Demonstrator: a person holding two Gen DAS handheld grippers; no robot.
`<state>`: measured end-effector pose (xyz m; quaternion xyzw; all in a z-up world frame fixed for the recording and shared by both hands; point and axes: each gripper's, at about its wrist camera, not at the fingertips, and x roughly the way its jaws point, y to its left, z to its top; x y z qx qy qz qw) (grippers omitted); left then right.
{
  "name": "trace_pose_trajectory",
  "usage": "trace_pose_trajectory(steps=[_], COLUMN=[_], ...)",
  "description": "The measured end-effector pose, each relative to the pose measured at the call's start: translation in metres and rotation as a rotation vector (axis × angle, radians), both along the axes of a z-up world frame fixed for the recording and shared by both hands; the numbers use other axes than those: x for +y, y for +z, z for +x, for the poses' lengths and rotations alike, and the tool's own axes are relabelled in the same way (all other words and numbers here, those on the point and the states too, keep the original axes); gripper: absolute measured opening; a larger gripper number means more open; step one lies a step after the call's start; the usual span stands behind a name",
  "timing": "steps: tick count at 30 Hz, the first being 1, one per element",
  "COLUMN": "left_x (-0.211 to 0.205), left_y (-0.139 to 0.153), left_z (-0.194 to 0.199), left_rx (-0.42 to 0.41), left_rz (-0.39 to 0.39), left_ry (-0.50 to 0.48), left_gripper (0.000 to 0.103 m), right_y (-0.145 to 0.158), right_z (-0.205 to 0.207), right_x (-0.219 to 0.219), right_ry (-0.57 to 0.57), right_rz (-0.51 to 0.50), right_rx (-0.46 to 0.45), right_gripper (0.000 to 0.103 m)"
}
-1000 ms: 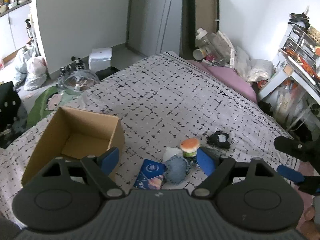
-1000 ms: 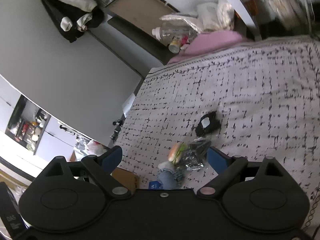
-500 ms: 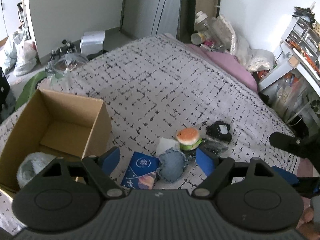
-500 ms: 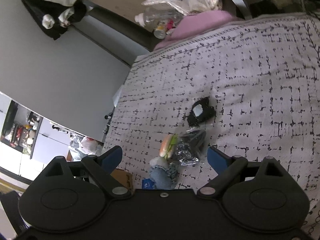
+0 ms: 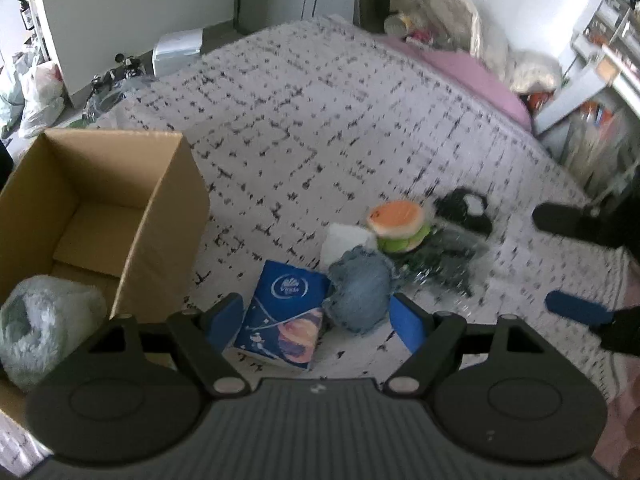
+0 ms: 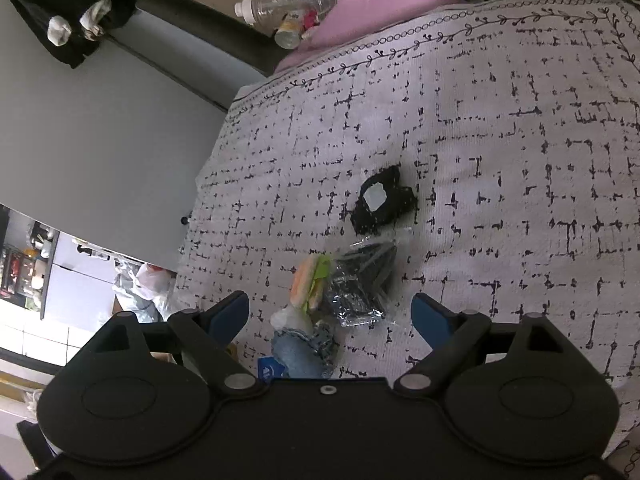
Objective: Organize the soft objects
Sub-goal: 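Move the right gripper back to the remaining items on the bed, then grasp the blue tissue pack with the left gripper while the right grasps the plastic bag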
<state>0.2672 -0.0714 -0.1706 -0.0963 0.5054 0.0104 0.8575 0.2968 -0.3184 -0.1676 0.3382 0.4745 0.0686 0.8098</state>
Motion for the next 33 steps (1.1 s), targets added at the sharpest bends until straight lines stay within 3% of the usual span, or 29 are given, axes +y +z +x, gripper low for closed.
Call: trace_pose_trajectory(steps=[10,22,23,25,33], left_x=[0.0,0.008,0.01,0.015,0.026], left_y=[-0.026,-0.048,-0.051,-0.054,-0.042], left_z=[0.001,0.008,0.009,0.008,0.004], left_rx=[0.048,0.086,0.097,0.109,0.104], left_rz=[0.033,0.017,0.003,-0.011,-0.068], left_ry=[0.018,0.054,0.064,0.096,0.153], left_gripper=[0.076,0.076,0.074,0.061,0.057], right_y=[-0.01,-0.031,-0.033,-0.037,-0.041], right_z=[0.006,0.018,0.02,0.022,0.026], right_x=[0.007,0.016,0.017,0.02,0.029], right_ry=[0.019,0.011,0.018,0.027,0.029], right_rz=[-0.017,-0.055,-0.06,-0.083,-0.163], right_rx=[0.028,0.062,0.056,0.055,0.022], right_gripper=[0.088,0.075,0.075,0.072,0.066])
